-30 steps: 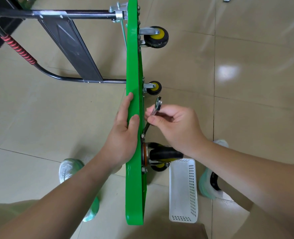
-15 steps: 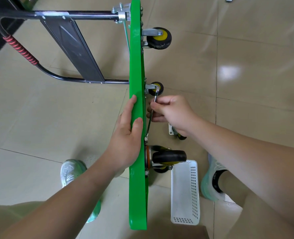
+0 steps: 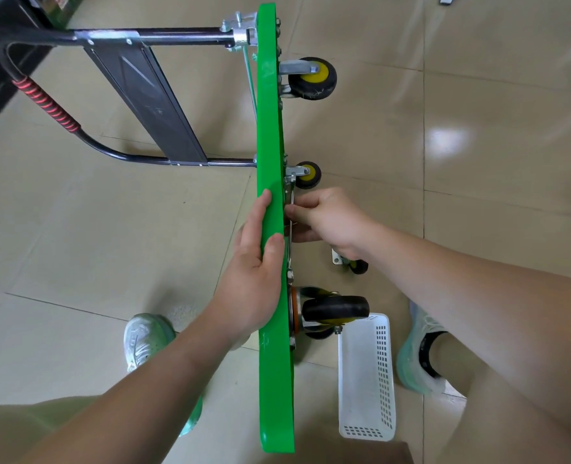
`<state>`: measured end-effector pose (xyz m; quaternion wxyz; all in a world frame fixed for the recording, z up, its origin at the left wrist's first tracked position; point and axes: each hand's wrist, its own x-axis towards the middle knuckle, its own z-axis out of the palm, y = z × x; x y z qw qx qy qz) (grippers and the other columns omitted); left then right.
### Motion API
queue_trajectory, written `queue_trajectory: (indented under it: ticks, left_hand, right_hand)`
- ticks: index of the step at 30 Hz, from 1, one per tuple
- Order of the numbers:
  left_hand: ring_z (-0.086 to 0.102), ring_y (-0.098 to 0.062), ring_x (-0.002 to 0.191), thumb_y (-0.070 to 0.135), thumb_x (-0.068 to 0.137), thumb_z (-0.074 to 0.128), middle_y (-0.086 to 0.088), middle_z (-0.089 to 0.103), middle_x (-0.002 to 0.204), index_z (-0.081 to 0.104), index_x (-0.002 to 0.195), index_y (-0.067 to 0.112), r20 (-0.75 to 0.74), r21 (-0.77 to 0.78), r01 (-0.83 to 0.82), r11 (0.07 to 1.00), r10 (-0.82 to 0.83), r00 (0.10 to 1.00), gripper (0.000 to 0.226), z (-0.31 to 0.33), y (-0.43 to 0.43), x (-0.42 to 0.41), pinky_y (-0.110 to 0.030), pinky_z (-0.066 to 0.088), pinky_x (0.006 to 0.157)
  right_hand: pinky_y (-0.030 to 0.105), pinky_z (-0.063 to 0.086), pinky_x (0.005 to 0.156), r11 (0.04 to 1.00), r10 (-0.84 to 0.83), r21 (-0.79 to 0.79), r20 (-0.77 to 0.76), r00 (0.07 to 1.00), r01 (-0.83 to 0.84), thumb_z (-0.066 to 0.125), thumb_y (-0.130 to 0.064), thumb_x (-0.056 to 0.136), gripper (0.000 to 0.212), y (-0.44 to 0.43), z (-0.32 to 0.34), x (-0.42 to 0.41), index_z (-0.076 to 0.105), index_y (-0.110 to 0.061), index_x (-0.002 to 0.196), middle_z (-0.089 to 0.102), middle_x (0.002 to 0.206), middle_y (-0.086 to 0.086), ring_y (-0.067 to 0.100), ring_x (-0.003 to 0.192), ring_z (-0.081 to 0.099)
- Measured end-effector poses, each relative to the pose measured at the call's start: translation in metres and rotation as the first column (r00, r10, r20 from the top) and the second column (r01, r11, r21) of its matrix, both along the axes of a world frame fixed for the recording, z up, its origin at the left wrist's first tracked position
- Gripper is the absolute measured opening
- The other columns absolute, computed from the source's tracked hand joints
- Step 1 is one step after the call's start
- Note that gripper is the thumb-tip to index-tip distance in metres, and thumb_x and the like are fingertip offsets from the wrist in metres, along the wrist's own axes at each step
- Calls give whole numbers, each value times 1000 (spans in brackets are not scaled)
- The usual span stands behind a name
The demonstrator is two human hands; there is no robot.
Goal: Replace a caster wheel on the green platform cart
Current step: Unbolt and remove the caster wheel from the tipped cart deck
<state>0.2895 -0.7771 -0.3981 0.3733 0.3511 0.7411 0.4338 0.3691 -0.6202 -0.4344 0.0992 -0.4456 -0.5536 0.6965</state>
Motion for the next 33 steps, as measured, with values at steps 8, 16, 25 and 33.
queue_trajectory:
  ticks: [8, 16, 25, 33]
  left_hand:
    - [32, 31, 124, 26, 111, 35, 20, 31, 157, 17, 158, 51, 14, -8, -5, 1000, 5, 1000, 57, -2, 0, -1, 8, 22, 96]
    - [31, 13, 140, 24, 111, 36, 20, 31, 159, 19, 158, 49, -2, -5, -11, 1000, 11, 1000, 56, 1, 0, 0, 5, 18, 106]
    - [37, 0, 144, 26, 111, 36, 15, 34, 162, 21, 159, 48, 22, 2, -34, 999, 34, 999, 55, 4, -2, 3, -24, 26, 122]
    - [51, 8, 128, 28, 112, 37, 21, 47, 151, 24, 157, 52, 115, 22, -62, 998, 59, 992, 54, 7, -10, 7, -28, 39, 116]
  right_hand:
    - [32, 62, 72, 997, -50, 58, -60, 997, 53, 60, -5, 99, 17, -14, 13, 6, 73, -13, 92, 77, 87, 5, 21, 80, 75]
    - [43, 60, 91, 956, -50, 279, -132, 990, 85, 70, -5, 92, 29, -47, 31, 29, 77, -33, 85, 79, 90, -3, 17, 94, 75]
    - [36, 61, 86, 872, -151, 395, -342, 928, 288, 70, -1, 91, 20, -61, 57, 60, 74, -16, 103, 77, 97, 2, 15, 94, 75]
    - [28, 62, 72, 971, -46, 203, -356, 933, 125, 65, 3, 92, 17, -68, 92, 79, 70, -12, 97, 77, 87, 10, 24, 84, 77]
